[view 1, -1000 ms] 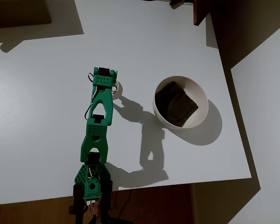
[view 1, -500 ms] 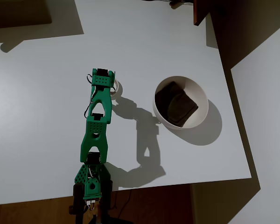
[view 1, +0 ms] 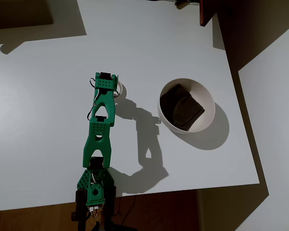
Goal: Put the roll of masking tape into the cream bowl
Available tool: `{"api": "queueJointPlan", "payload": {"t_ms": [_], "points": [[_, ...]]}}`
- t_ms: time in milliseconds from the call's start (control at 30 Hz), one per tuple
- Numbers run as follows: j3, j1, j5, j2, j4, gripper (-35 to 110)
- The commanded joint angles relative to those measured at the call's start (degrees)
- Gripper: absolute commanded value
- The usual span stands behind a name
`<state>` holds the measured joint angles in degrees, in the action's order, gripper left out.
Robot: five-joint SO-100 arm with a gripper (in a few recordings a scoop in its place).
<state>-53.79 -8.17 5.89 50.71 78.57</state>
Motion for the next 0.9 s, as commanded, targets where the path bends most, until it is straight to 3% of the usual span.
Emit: {"api": "queueJointPlan", "payload": {"t_ms": [0, 67, 433, 867], "points": [[2.37, -0.70, 0.62, 1.05, -1.14, 4], [2.37, -0.70, 0.79, 0.97, -1.76, -8], [2.46, 0.18, 1.23, 2.55, -3.34, -8], [5.54, 3.34, 3.16, 30.85, 5.89, -8]]}}
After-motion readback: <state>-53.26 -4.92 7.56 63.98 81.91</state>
